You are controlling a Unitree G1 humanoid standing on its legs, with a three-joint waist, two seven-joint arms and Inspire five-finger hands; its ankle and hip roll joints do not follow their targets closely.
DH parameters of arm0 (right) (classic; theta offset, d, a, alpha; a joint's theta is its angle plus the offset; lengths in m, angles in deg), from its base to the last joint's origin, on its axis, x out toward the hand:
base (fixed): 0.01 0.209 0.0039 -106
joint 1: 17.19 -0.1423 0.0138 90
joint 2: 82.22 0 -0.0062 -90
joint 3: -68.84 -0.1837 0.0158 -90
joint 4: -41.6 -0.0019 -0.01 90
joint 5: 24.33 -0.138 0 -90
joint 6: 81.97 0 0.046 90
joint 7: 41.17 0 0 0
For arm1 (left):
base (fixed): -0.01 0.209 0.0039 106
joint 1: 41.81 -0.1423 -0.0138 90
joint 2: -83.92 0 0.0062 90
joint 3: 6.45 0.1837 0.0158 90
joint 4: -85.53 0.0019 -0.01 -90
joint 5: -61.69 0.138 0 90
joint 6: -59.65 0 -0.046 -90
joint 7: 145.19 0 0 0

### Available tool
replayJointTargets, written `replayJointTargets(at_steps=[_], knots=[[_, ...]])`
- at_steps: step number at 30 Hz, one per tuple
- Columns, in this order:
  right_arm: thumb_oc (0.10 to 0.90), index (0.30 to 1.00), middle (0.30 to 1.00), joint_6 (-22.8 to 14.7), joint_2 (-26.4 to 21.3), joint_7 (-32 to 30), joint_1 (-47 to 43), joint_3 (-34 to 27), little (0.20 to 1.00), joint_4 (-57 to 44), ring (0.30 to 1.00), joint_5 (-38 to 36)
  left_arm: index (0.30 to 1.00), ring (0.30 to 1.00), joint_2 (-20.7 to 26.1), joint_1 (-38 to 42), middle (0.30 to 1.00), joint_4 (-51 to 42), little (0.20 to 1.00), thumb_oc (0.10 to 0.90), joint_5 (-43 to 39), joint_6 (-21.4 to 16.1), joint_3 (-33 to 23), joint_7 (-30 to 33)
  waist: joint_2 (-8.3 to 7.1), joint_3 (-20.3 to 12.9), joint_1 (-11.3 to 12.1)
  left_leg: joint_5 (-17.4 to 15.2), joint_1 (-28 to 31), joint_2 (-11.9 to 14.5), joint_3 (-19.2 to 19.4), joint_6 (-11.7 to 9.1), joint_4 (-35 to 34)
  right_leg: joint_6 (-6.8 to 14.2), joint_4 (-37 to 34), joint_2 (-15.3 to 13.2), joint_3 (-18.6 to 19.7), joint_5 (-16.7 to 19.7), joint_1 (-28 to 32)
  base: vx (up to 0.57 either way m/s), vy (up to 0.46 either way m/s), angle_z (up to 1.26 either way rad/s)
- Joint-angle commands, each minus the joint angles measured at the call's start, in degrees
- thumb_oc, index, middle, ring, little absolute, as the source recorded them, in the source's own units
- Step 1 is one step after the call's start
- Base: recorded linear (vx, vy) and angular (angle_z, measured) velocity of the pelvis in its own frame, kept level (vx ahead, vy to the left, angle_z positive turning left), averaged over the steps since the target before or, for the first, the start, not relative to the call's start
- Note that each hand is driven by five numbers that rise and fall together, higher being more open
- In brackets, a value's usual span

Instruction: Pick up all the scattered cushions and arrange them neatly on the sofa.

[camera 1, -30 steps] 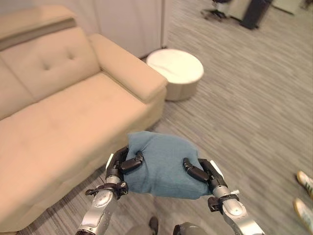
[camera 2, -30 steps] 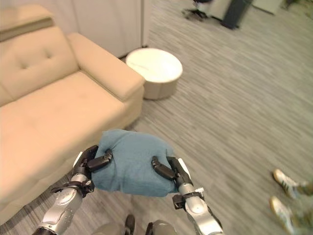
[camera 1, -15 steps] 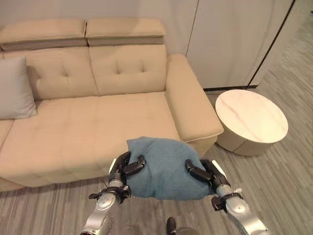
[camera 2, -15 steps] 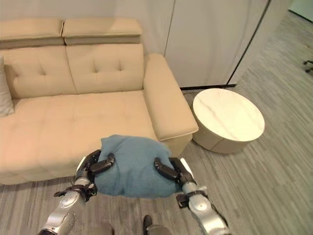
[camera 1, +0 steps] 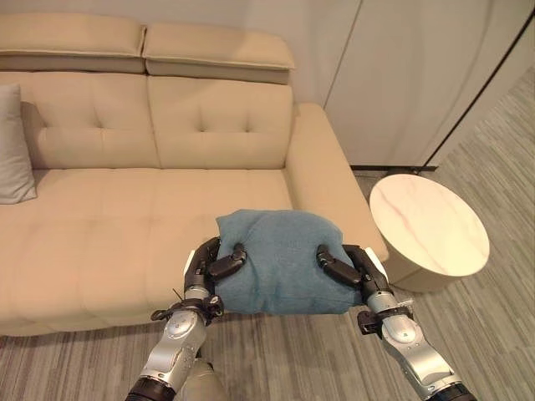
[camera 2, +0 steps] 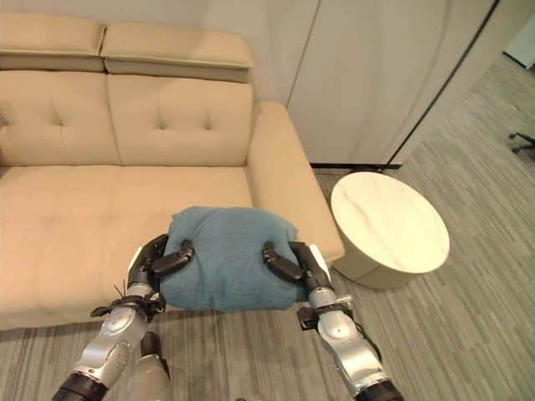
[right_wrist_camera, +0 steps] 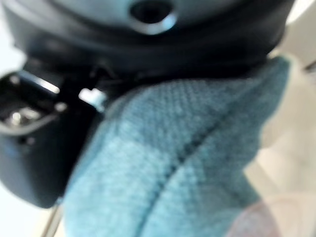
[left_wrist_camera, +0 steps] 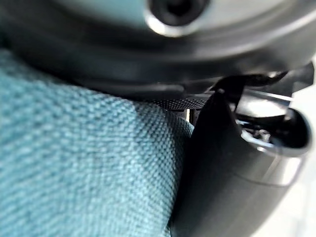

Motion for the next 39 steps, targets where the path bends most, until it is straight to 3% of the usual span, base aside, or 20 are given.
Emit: replayJointTargets(at_steps=[1,2,3,4,5,7,11,12,13,15,19,22,23,27,30,33,39], knots=[[0.400,0.300,0.300,-9.9,4.0,0.9,-9.2,-0.5,0.300,-11.1,0.300,1.0,0.300,0.300,-0.5,6.9,0.300,-11.2,0.300,0.400,-0.3,-7.8,0.7,-2.0,-0.92,-8.8,3.4,-2.8,7.0,-1.6,2.2,0.0,-2.8,3.5,17.9,-7.9,-1.6,1.1,-6.8,0.29,0.365,0.08],[0.400,0.300,0.300,-9.7,4.2,0.9,-9.2,-0.6,0.300,-11.3,0.300,1.4,0.300,0.300,-0.6,6.9,0.300,-11.1,0.300,0.400,-0.3,-7.7,0.9,-2.0,-0.86,-9.0,3.6,-3.8,8.0,-2.5,2.6,1.1,-2.5,4.5,21.7,-9.1,-1.6,3.8,-7.8,0.17,0.242,0.25],[0.400,0.300,0.300,-9.7,4.2,0.9,-9.2,-0.6,0.300,-11.3,0.300,1.4,0.300,0.300,-0.6,6.9,0.300,-11.1,0.300,0.400,-0.3,-7.7,0.9,-2.0,-0.83,-9.1,3.6,-3.8,7.9,-2.5,2.6,1.0,-2.5,4.5,21.7,-9.1,-1.5,3.8,-7.8,0.24,0.389,0.42],[0.400,0.300,0.300,-9.5,4.8,1.0,-9.2,-0.9,0.300,-11.7,0.300,2.2,0.300,0.300,-0.5,7.6,0.300,-10.6,0.300,0.400,0.2,-7.5,1.4,-1.8,-0.13,-8.7,3.0,-5.9,11.4,-4.6,3.2,3.3,-3.0,6.6,32.5,-12.3,-1.3,12.2,-9.7,0.26,0.403,0.49],[0.400,0.300,0.300,-9.2,5.0,0.8,-9.3,-0.8,0.300,-11.4,0.300,2.4,0.300,0.300,-0.5,8.1,0.300,-10.4,0.300,0.400,0.5,-7.5,1.5,-1.6,0.72,-8.4,2.3,-6.5,13.2,-5.6,2.8,4.6,-4.1,6.5,38.0,-12.5,0.0,14.6,-11.7,0.35,0.492,0.60],[0.400,0.300,0.300,-9.1,5.2,0.5,-9.1,-1.2,0.300,-11.5,0.300,3.3,0.300,0.300,-0.3,9.0,0.300,-10.2,0.300,0.400,1.9,-7.4,1.4,-1.4,1.68,-8.2,1.5,-7.9,16.3,-6.7,1.8,5.8,-6.1,6.0,41.6,-12.3,0.8,14.2,-16.1,0.30,0.235,0.43],[0.400,0.300,0.300,-8.8,3.9,-0.1,-9.9,-2.1,0.300,-11.1,0.300,4.0,0.300,0.300,-0.3,12.4,0.300,-9.4,0.300,0.400,3.3,-7.5,2.1,-1.9,0.93,-7.9,-1.4,-10.3,20.3,-9.7,-0.6,4.7,-7.5,4.2,24.4,-12.1,0.7,8.8,-19.7,0.30,0.033,0.46],[0.400,0.300,0.300,-8.9,3.9,-0.1,-9.9,-2.1,0.300,-11.1,0.300,4.0,0.300,0.300,-0.3,12.4,0.300,-9.3,0.300,0.400,3.3,-7.5,2.1,-1.9,1.05,-7.9,-1.6,-10.1,20.2,-9.5,-0.8,4.7,-7.6,4.1,24.1,-11.9,0.5,9.1,-19.5,0.39,-0.131,0.83],[0.400,0.300,0.300,-8.3,2.1,-1.7,-11.8,-1.5,0.300,-9.0,0.300,7.0,0.300,0.300,0.0,14.8,0.300,-9.0,0.300,0.400,5.3,-7.9,2.7,-1.6,0.21,-8.5,-2.8,-11.1,21.8,-9.5,-2.0,3.4,-8.6,4.5,13.9,-11.8,1.7,8.7,-20.9,0.33,-0.122,0.69],[0.400,0.300,0.300,-7.9,1.1,-1.5,-10.6,-3.5,0.300,-9.8,0.300,8.4,0.300,0.300,-0.8,17.0,0.300,-6.4,0.300,0.400,6.9,-7.0,3.8,-1.5,-0.41,-8.8,-3.7,-12.6,22.4,-10.0,-3.7,2.8,-7.8,5.0,12.0,-10.9,4.2,8.8,-19.4,0.36,-0.137,0.79],[0.400,0.300,0.300,-7.8,-1.6,-5.2,-18.2,-3.6,0.300,-0.7,0.300,11.7,0.300,0.300,-1.5,27.2,0.300,1.0,0.300,0.400,8.1,-7.7,5.2,0.2,0.26,-11.2,-3.3,-11.6,24.4,-8.7,-4.2,1.2,-11.5,4.7,5.4,-9.0,1.6,7.7,-15.5,0.26,-0.120,0.56],[0.400,0.300,0.300,-7.2,-3.5,-6.5,-25.1,-1.6,0.300,4.7,0.300,12.1,0.300,0.300,-1.4,34.1,0.300,5.5,0.300,0.400,9.1,-7.5,7.0,0.8,0.81,-11.0,-3.2,-10.1,23.9,-8.0,-4.7,0.4,-13.6,4.5,3.3,-8.3,0.5,7.5,-15.2,0.03,-0.093,0.23],[0.400,0.300,0.300,-6.0,-4.7,-8.9,-35.4,1.5,0.300,11.2,0.300,11.9,0.300,0.300,-1.8,42.9,0.300,12.0,0.300,0.400,8.7,-7.1,10.1,2.0,1.38,-9.3,-3.1,-8.1,22.0,-7.5,-4.7,-0.4,-15.3,4.7,2.5,-8.0,0.1,7.9,-17.0,-0.23,-0.045,0.14],[0.400,0.300,0.300,-4.2,-6.5,-12.8,-56.4,5.0,0.300,18.6,0.300,11.0,0.300,0.300,-1.4,59.8,0.300,20.4,0.300,0.400,8.6,-7.7,10.8,5.1,3.03,-4.6,-3.4,-5.7,14.9,-7.2,-5.0,-1.1,-16.5,4.6,2.5,-7.6,0.3,9.1,-24.0,-0.30,-0.011,-0.14],[0.400,0.300,0.300,-4.0,-7.0,-15.3,-70.2,7.9,0.300,19.9,0.300,12.6,0.300,0.300,1.4,71.4,0.300,21.1,0.300,0.400,11.6,-9.4,10.6,8.7,3.85,-2.5,-3.4,-4.7,9.8,-7.7,-4.6,-1.2,-16.1,4.8,3.4,-7.6,1.4,10.0,-29.4,-0.15,0.003,-0.10],[0.400,0.300,0.300,-4.5,-8.2,-17.3,-74.5,8.0,0.300,19.6,0.300,15.2,0.300,0.300,3.7,75.8,0.300,17.7,0.300,0.400,14.2,-12.3,8.7,12.1,4.51,-1.8,-3.1,-4.4,7.4,-8.0,-4.6,-1.2,-16.2,4.9,3.6,-7.9,1.9,9.9,-31.7,0.00,0.010,-0.04],[0.400,0.300,0.300,-7.4,-11.4,-22.9,-75.2,5.8,0.300,18.5,0.300,18.2,0.300,0.300,8.3,76.3,0.300,9.2,0.300,0.400,17.4,-18.3,4.2,19.3,5.39,-0.2,-2.9,-4.2,2.3,-8.4,-4.9,-1.3,-15.7,5.4,4.7,-8.2,2.7,10.1,-37.1,0.03,0.009,-0.02]])
